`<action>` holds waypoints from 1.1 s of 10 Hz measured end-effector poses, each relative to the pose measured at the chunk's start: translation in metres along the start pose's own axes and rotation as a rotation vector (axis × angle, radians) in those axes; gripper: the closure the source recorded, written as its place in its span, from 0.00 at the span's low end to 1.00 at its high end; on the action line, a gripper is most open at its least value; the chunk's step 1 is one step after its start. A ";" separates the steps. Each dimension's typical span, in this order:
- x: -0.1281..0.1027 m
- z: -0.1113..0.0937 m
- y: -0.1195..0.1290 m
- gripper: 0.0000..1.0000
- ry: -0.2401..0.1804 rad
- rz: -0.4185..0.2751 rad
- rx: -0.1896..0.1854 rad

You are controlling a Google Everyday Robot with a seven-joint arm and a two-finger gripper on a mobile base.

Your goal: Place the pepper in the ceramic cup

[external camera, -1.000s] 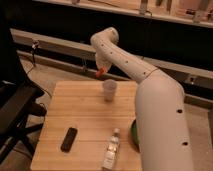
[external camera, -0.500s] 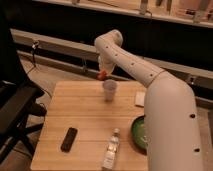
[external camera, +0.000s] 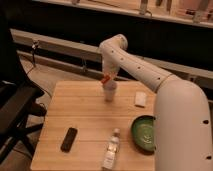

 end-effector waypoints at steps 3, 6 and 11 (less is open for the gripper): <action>-0.001 0.008 0.010 0.41 -0.012 0.026 -0.014; 0.002 0.014 0.018 0.20 -0.018 0.057 -0.031; 0.001 0.011 0.009 0.20 -0.015 0.046 -0.018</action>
